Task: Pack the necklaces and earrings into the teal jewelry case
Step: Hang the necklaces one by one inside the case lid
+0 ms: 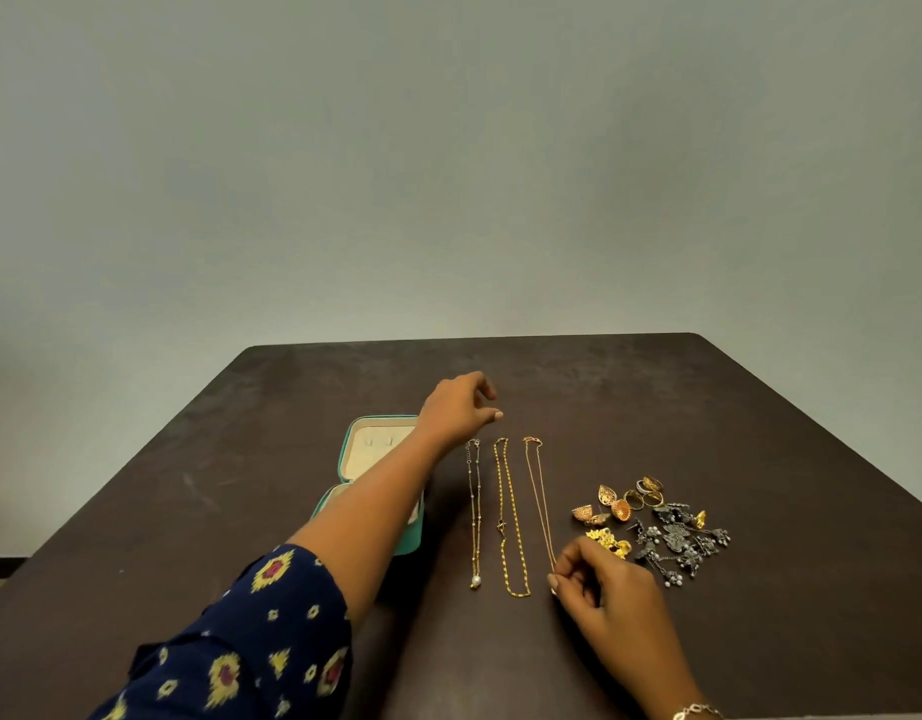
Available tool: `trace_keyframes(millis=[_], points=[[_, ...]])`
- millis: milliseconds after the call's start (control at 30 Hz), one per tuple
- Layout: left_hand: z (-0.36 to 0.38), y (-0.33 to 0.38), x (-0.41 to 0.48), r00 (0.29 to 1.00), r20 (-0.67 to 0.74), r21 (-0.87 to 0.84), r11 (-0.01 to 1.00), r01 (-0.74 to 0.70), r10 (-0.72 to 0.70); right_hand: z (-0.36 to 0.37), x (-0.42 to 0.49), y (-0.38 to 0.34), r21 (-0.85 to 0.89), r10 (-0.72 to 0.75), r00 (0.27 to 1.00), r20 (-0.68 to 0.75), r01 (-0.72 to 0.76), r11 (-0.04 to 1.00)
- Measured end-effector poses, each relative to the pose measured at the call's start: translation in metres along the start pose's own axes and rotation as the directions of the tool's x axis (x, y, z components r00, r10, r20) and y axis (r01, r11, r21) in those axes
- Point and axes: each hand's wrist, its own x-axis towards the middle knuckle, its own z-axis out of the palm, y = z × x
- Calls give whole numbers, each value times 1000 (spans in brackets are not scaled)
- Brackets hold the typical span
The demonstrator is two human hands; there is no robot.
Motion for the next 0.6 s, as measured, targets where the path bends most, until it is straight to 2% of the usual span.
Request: trace_keyframes(millis=[200, 367, 600], points=[[-39, -23, -38, 995, -89, -53, 998, 31, -36, -1, -2, -2, -61, -35, 999, -4, 34, 998], [-59, -44, -61, 990, -126, -56, 997, 61, -68, 2, -2, -1, -181, -102, 995, -21, 96, 979], [-66, -53, -73, 990, -124, -60, 996, 66, -73, 26, 3, -13, -310, -303, 952, -39, 277, 909]])
